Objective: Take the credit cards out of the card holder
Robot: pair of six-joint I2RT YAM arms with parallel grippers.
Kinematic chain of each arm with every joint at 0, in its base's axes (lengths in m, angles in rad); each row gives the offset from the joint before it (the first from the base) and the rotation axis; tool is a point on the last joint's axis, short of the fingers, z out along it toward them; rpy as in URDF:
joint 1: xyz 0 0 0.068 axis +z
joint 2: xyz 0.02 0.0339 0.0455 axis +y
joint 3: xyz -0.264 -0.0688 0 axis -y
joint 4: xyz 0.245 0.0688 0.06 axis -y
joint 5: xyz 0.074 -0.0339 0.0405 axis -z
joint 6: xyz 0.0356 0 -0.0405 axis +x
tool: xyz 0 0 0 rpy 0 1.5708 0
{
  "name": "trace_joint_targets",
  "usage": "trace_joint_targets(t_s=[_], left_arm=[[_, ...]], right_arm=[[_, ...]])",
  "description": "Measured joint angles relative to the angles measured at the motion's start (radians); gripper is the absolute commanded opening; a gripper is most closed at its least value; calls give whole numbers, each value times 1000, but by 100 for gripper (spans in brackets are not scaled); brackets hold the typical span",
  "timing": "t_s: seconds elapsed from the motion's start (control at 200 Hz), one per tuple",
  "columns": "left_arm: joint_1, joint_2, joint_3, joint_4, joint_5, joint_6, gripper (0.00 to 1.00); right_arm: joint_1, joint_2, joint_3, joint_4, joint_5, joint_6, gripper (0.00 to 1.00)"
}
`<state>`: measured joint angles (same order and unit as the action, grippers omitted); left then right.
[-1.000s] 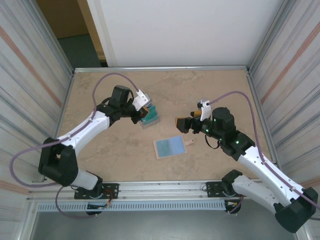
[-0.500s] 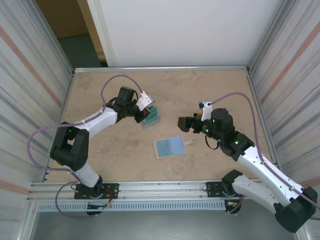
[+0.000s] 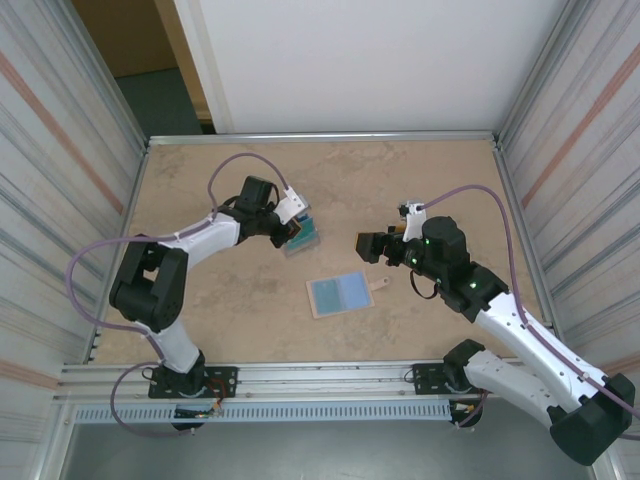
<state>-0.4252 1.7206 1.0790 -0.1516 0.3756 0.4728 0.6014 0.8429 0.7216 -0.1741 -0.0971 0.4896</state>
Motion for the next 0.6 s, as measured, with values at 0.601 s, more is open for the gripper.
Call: trace_joint_targets(t_s=[0.601], left_arm=[[0,41,68,-61,-29,-2,26]], right_arm=[[0,0,-8,0,0,0,99]])
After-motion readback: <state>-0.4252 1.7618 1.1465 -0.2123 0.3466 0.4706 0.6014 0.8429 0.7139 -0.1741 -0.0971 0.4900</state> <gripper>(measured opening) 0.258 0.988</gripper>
